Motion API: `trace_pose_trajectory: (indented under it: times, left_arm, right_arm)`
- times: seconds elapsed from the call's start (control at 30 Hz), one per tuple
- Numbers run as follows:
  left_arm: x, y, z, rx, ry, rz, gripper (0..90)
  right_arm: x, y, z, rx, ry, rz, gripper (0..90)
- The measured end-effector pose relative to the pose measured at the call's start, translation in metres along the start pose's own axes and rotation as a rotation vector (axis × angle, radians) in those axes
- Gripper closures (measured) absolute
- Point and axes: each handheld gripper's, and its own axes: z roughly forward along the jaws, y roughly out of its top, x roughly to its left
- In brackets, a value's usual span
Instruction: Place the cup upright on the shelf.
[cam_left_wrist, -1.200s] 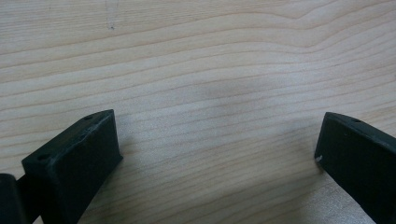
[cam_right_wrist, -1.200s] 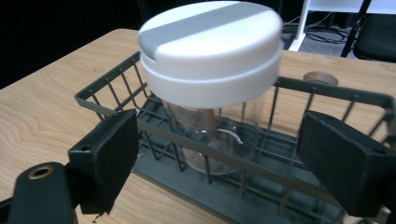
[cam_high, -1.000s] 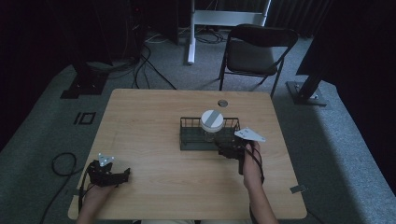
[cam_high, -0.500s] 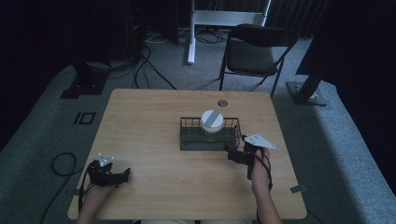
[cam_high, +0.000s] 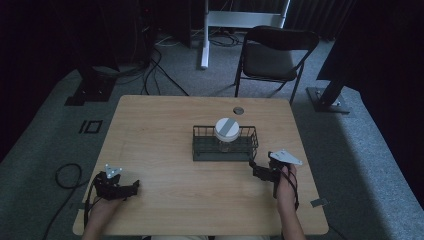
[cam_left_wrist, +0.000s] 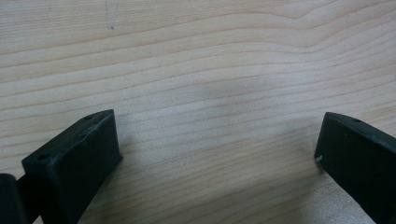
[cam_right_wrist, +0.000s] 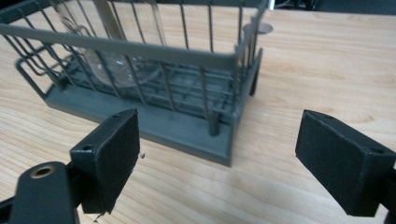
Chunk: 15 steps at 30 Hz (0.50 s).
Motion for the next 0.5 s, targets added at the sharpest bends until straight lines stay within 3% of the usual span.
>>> trace_pose_trajectory:
  times: [0.5]
  left_arm:
    - [0.000,0.000,0.000,0.000,0.000,0.000,0.1]
  right_arm:
    - [-0.024,-0.015,-0.004,0.049,-0.078,0.019,13.4]
